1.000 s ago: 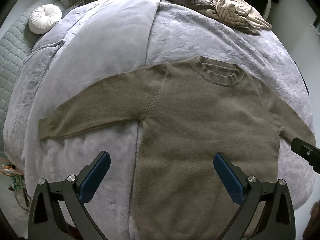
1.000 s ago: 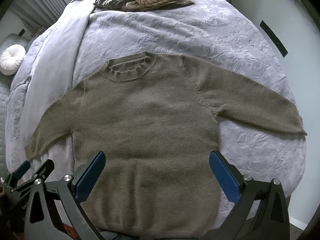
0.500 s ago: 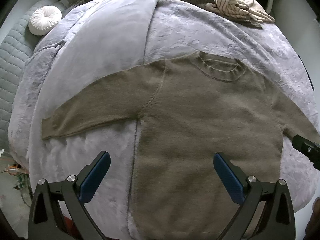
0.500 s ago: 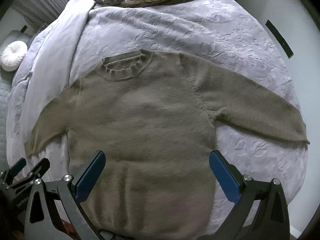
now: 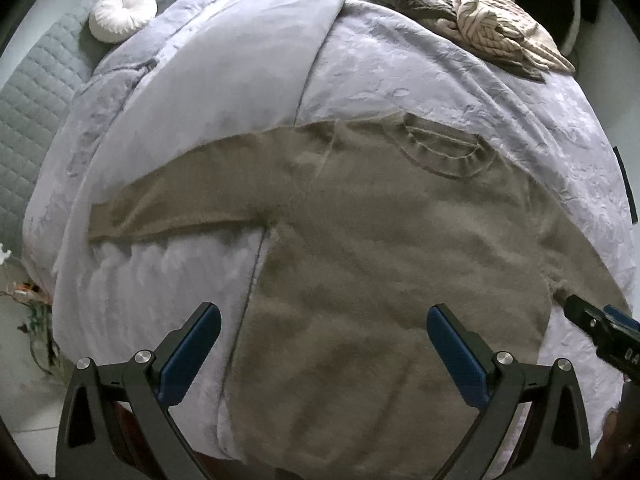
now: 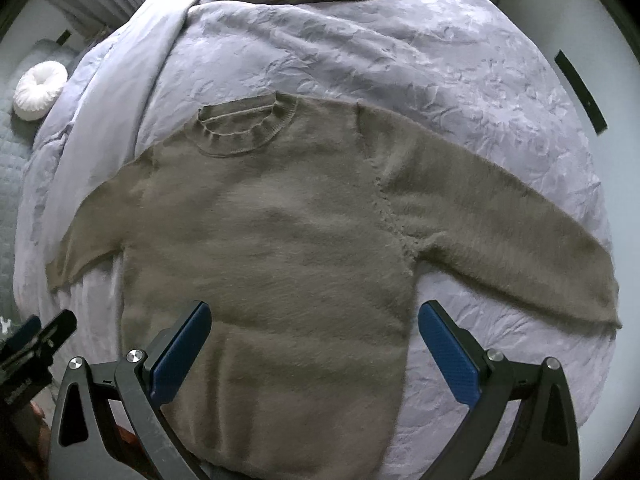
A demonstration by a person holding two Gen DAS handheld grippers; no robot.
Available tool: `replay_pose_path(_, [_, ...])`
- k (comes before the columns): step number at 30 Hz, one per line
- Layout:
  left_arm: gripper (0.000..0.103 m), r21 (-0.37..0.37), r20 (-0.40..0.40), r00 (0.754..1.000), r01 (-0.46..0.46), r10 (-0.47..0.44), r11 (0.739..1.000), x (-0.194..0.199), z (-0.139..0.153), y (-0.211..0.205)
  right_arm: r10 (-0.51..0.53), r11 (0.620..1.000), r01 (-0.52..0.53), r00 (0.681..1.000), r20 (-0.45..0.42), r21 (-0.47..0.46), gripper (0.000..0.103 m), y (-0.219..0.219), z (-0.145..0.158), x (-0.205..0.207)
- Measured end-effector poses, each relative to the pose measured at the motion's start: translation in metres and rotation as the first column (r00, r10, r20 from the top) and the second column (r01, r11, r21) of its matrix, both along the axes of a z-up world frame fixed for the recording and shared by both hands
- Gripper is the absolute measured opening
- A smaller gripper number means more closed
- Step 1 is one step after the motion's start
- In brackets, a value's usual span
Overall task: Fold small clothes
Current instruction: 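Grasp the sweater's sleeve cuff with the left tool and fold it across the body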
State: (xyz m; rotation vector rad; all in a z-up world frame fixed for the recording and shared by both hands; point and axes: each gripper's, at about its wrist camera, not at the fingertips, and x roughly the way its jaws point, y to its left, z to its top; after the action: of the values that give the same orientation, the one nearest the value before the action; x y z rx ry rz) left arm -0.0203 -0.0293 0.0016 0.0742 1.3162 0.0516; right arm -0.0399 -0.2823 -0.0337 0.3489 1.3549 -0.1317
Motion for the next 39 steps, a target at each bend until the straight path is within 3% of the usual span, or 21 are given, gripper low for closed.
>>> replay_pose_path(5, [0.103, -0.094, 0.013, 1.0, -0.008, 0.009, 0.995, 0.005, -0.017, 0.026, -0.067, 0.994, 0.065, 0.998, 0.018, 0.086, 0.103, 0.013, -0.006, -0.008])
replay_pose_path(9, [0.103, -0.168, -0.018, 0.999, -0.045, 0.042, 0.985, 0.016, -0.04, 0.063, -0.067, 0.994, 0.064, 0.997, 0.029, 0.092, 0.103, 0.044, -0.004, -0.012])
replay_pose_path(15, [0.103, -0.218, -0.038, 0.987, -0.162, 0.158, 0.962, 0.038, -0.079, 0.16, -0.025, 0.989, 0.027, 1.0, -0.012, 0.145, 0.103, 0.106, -0.01, -0.01])
replay_pose_path(19, [0.103, -0.228, -0.046, 0.949, -0.313, 0.311, 0.922, 0.049, -0.111, 0.244, 0.032, 0.991, -0.026, 0.999, -0.04, 0.131, 0.103, 0.14, -0.012, -0.003])
replay_pose_path(23, [0.103, -0.254, -0.056, 0.88, -0.47, 0.472, 0.845, 0.062, -0.148, 0.324, 0.072, 0.993, -0.065, 0.995, -0.073, 0.096, 0.103, 0.159, -0.014, 0.004])
replay_pose_path(27, [0.103, -0.281, -0.075, 0.826, -0.555, 0.559, 0.783, 0.083, -0.179, 0.37, 0.09, 0.994, -0.083, 0.991, -0.102, 0.068, 0.103, 0.173, -0.016, 0.01])
replay_pose_path(29, [0.103, -0.287, -0.075, 0.819, -0.564, 0.569, 0.774, 0.095, -0.189, 0.378, 0.106, 0.993, -0.099, 0.988, -0.113, 0.064, 0.103, 0.18, -0.018, 0.013])
replay_pose_path(31, [0.103, -0.275, -0.046, 0.827, -0.55, 0.561, 0.788, 0.103, -0.19, 0.376, 0.124, 0.991, -0.118, 0.985, -0.117, 0.059, 0.103, 0.187, -0.017, 0.014])
replay_pose_path(32, [0.099, -0.269, -0.025, 0.835, -0.535, 0.549, 0.801, 0.106, -0.188, 0.373, 0.133, 0.99, -0.127, 0.984, -0.118, 0.059, 0.103, 0.189, -0.017, 0.016])
replay_pose_path(34, [0.072, -0.264, 0.009, 0.844, -0.516, 0.537, 0.815, 0.107, -0.183, 0.367, 0.149, 0.988, -0.143, 0.982, -0.115, 0.064, 0.103, 0.193, -0.019, 0.018])
replay_pose_path(36, [0.017, -0.314, 0.025, 0.858, -0.481, 0.514, 0.819, 0.105, -0.178, 0.365, 0.165, 0.985, -0.158, 0.981, -0.105, 0.069, 0.103, 0.195, -0.018, 0.022])
replay_pose_path(37, [0.01, -0.372, 0.025, 0.864, -0.459, 0.503, 0.807, 0.103, -0.177, 0.366, 0.171, 0.984, -0.164, 0.98, -0.098, 0.07, 0.103, 0.195, -0.017, 0.022])
replay_pose_path(38, [0.01, -0.427, 0.023, 0.858, -0.455, 0.512, 0.781, 0.101, -0.175, 0.366, 0.177, 0.983, -0.171, 0.98, -0.089, 0.071, 0.103, 0.194, -0.016, 0.022])
replay_pose_path(39, [0.01, -0.446, 0.028, 0.855, -0.453, 0.517, 0.772, 0.099, -0.172, 0.365, 0.183, 0.982, -0.177, 0.98, -0.081, 0.072, 0.103, 0.193, -0.015, 0.023])
